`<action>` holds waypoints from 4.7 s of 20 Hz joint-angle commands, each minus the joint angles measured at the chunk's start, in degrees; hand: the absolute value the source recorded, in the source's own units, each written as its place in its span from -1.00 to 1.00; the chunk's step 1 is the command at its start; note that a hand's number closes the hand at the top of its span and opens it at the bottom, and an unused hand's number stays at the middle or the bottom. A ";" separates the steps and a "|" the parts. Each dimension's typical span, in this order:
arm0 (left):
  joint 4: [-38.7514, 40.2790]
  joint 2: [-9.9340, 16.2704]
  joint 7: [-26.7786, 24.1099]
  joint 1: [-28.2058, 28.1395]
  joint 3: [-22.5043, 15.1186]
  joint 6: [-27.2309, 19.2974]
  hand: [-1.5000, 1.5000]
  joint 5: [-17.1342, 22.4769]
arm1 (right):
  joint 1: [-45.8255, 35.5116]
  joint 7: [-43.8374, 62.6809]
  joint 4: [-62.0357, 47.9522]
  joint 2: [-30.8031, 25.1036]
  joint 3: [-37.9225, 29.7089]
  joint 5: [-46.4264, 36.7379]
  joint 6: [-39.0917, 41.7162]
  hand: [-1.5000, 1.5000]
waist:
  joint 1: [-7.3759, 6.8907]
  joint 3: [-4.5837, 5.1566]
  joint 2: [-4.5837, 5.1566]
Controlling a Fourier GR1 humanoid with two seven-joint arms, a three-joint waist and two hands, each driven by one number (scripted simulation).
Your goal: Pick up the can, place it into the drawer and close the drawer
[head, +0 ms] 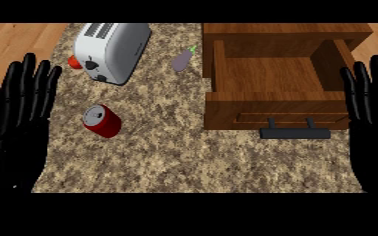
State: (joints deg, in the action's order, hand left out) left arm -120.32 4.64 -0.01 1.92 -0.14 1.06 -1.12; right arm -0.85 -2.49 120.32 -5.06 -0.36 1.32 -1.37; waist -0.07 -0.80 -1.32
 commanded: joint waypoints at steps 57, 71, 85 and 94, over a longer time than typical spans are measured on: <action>58.22 18.88 -19.44 14.71 14.73 50.36 -1.00 3.48 | 13.13 6.95 -2.88 -1.32 -12.69 4.65 11.68 -1.00 | 0.53 0.84 1.41; 79.89 22.35 -39.30 21.39 8.72 44.58 -1.00 -8.45 | 14.05 2.18 -5.10 1.62 -10.95 1.56 11.57 -1.00 | 1.15 0.90 1.63; 94.26 24.07 -48.33 25.17 4.81 41.03 -1.00 -11.11 | 16.32 5.18 0.14 2.92 -9.60 1.60 11.30 -1.00 | 1.53 0.94 1.67; 99.84 22.53 -52.11 28.04 2.97 37.53 -1.00 -12.49 | 11.85 9.04 0.72 1.73 -9.70 0.42 9.87 -1.00 | 1.33 1.00 1.80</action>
State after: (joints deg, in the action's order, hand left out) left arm -22.45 27.34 -45.10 28.51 3.21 32.11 -13.36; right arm 13.57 2.64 119.35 -2.82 -10.78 2.88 9.81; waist 1.54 0.16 0.48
